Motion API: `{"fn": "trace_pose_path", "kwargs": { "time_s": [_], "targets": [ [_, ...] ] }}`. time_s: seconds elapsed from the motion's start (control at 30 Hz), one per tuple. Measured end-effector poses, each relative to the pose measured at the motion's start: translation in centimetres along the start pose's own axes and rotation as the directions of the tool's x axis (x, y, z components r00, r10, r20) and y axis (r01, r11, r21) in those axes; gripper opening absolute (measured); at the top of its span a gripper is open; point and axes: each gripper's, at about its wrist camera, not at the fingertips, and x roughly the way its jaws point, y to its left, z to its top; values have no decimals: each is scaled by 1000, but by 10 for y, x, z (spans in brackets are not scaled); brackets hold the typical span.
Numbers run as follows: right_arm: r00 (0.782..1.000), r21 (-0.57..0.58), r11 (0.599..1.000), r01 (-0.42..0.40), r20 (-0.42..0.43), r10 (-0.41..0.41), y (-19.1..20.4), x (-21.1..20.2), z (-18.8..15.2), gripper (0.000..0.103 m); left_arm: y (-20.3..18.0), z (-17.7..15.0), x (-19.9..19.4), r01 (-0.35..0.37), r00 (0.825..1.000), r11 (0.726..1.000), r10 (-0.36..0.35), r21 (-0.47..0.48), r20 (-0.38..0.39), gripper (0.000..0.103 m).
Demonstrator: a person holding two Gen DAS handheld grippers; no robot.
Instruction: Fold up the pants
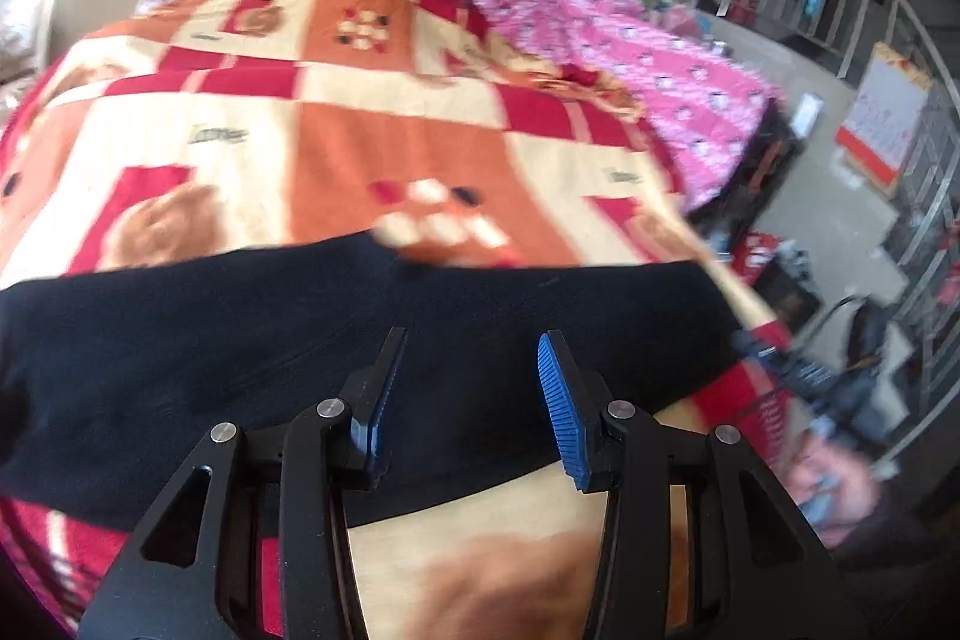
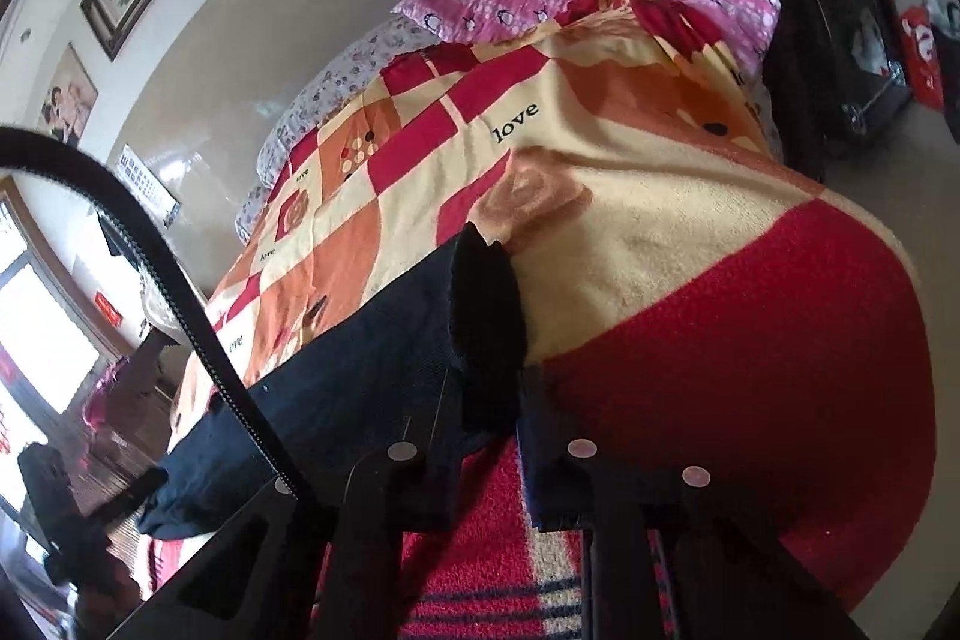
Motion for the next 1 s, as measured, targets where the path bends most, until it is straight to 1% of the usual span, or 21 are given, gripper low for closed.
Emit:
{"fn": "trace_pose_path", "kwargs": {
  "time_s": [0.03, 0.1, 0.17, 0.2, 0.27, 0.3, 0.37, 0.4, 0.43, 0.53, 0.63, 0.73, 0.83, 0.9, 0.93, 1.0],
  "targets": [
    [1000, -29, 1000, 10, 8, -9, 3, -1, -2, 13, -15, 10, 7, 54, 998, 999, -54, 6, -11, 42],
    [999, -90, 995, 35, 28, -32, 11, -2, -4, 12, -44, 25, 24, 132, 990, 991, -131, 21, -45, 42],
    [997, -146, 987, 60, 54, -53, 19, -2, -8, 11, -77, 44, 53, 219, 969, 976, -215, 17, -125, 42],
    [995, -182, 980, 83, 71, -71, 24, -3, -10, 11, -92, 51, 72, 256, 952, 967, -250, 9, -177, 42],
    [990, -240, 964, 117, 100, -96, 34, -4, -14, 11, -122, 64, 105, 296, 922, 955, -278, 26, -269, 42],
    [988, -272, 953, 132, 115, -104, 40, -4, -16, 10, -133, 67, 120, 304, 909, 952, -278, 39, -312, 42],
    [983, -329, 931, 158, 144, -116, 51, -7, -21, 10, -154, 71, 147, 329, 871, 943, -283, 50, -401, 42],
    [978, -366, 913, 179, 163, -126, 59, -8, -24, 10, -161, 72, 158, 334, 856, 941, -280, 53, -434, 42],
    [977, -389, 902, 186, 174, -127, 63, -9, -27, 10, -166, 72, 163, 335, 849, 940, -274, 59, -451, 42],
    [969, -478, 849, 223, 206, -139, 81, -7, -36, 10, -175, 75, 173, 307, 852, 947, -228, 96, -472, 42],
    [965, -551, 799, 241, 221, -138, 95, -5, -46, 10, -176, 75, 174, 277, 858, 952, -185, 129, -479, 42],
    [963, -609, 752, 253, 232, -137, 106, -3, -53, 10, -176, 70, 173, 256, 863, 949, -138, 184, -486, 42],
    [961, -662, 703, 262, 246, -127, 116, -3, -61, 10, -180, 67, 173, 223, 876, 941, -79, 255, -477, 42],
    [958, -695, 665, 273, 259, -122, 124, -3, -67, 10, -182, 65, 173, 209, 878, 936, -52, 284, -476, 42],
    [957, -706, 652, 276, 263, -120, 127, -3, -70, 10, -182, 65, 172, 203, 882, 933, -43, 296, -469, 42],
    [955, -729, 622, 284, 270, -120, 132, -2, -74, 10, -180, 65, 171, 163, 900, 934, -9, 317, -436, 42]
  ]
}}
